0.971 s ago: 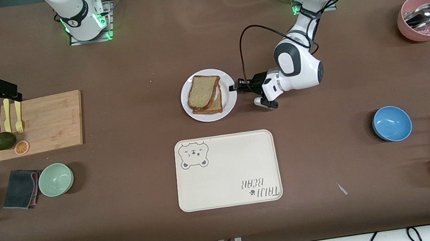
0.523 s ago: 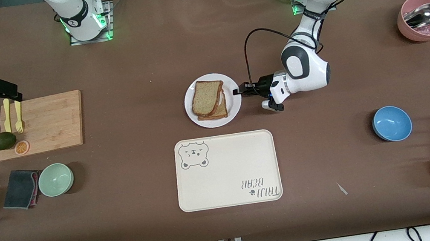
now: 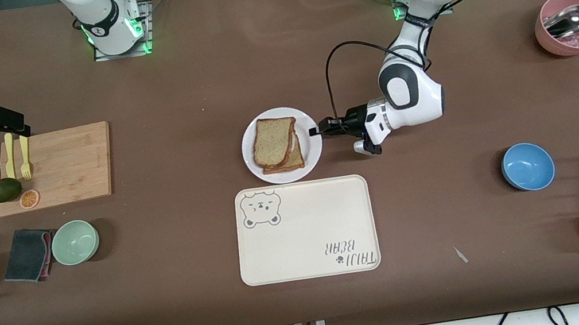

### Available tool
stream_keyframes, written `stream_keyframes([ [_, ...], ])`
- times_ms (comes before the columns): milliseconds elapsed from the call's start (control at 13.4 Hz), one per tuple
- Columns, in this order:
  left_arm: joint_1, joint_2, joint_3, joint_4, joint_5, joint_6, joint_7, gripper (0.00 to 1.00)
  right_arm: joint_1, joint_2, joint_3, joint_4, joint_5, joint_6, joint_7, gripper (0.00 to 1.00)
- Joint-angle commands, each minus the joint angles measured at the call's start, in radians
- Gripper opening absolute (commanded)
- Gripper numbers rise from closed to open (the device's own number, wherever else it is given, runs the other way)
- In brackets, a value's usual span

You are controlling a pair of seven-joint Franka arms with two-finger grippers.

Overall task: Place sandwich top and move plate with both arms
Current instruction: 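Slide the plate with the left gripper onto the bear tray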

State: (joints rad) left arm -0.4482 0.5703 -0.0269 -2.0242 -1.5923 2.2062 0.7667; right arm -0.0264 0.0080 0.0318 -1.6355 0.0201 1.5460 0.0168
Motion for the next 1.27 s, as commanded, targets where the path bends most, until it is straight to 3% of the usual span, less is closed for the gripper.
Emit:
stream_keyframes([
  [0, 0.003, 0.02, 0.022, 0.07, -0.031, -0.014, -0.036, 0.0, -0.003, 0.009, 0.01, 0.025, -0.005, -0.009, -0.014, 1.0],
  [672, 0.0, 0.262, 0.12, 0.418, -0.043, -0.019, -0.127, 0.0, -0.001, 0.009, 0.01, 0.025, -0.003, -0.009, -0.014, 1.0],
  [1195, -0.044, 0.381, 0.208, 0.576, -0.048, -0.017, -0.185, 0.0, 0.0, 0.009, 0.011, 0.025, -0.003, -0.007, -0.014, 1.0],
])
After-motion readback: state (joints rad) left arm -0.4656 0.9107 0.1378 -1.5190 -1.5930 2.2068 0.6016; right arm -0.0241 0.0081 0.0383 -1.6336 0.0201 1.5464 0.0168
